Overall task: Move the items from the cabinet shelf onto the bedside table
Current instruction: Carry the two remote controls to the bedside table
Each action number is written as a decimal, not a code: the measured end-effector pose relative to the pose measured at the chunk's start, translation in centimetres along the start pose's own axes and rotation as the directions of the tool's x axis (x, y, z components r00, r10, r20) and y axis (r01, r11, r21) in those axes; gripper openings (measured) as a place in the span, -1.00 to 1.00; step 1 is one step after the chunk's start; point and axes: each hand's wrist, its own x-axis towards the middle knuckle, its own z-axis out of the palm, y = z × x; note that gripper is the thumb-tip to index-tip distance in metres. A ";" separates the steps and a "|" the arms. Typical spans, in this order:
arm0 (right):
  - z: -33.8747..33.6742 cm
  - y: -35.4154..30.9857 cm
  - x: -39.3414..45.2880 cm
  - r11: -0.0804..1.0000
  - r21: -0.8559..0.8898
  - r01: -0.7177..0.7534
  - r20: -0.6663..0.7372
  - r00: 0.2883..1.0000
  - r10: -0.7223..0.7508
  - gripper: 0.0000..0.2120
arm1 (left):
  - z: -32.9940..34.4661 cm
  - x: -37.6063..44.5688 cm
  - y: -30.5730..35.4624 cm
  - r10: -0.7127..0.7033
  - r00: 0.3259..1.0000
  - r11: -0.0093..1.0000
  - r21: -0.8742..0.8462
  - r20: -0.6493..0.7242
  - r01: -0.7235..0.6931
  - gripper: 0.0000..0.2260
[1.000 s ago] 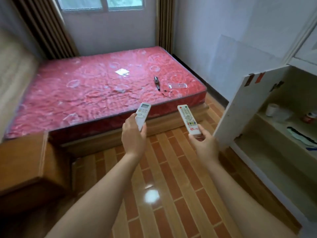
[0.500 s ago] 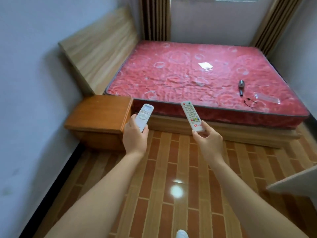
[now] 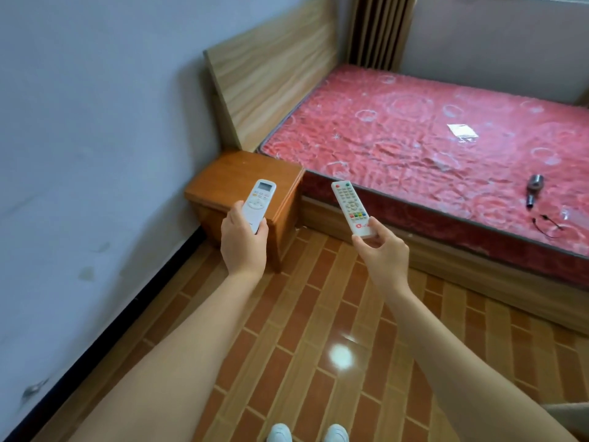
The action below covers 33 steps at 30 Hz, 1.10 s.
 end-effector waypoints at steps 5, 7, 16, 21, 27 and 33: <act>-1.4 0.7 1.3 1.000 -0.003 0.008 0.027 1.000 -0.008 -0.52 | 1.6 0.2 1.8 -0.014 0.999 1.000 -0.020 -0.030 0.013 -0.58; -2.1 1.1 2.2 1.000 -0.004 0.008 0.034 0.999 -0.008 -0.51 | 2.5 0.5 2.8 -0.008 0.999 1.000 -0.028 -0.039 0.007 -0.58; -4.1 3.0 7.9 1.000 0.010 0.023 0.054 0.998 -0.023 -0.48 | 7.4 2.8 5.1 -0.033 0.998 0.999 -0.042 -0.056 0.030 -0.57; -3.3 3.7 12.4 1.000 -0.001 0.007 0.055 0.998 -0.007 -0.48 | 11.0 6.0 6.0 -0.021 0.999 0.999 -0.045 -0.046 0.019 -0.57; -0.1 3.9 20.0 1.000 -0.020 -0.004 0.051 0.999 0.005 -0.50 | 16.4 12.7 5.8 -0.032 0.999 0.997 -0.074 -0.031 0.029 -0.58; 4.0 3.2 28.3 0.999 0.015 -0.041 0.064 0.997 0.040 -0.48 | 21.0 19.9 5.8 -0.058 0.998 0.993 -0.107 -0.010 0.057 -0.58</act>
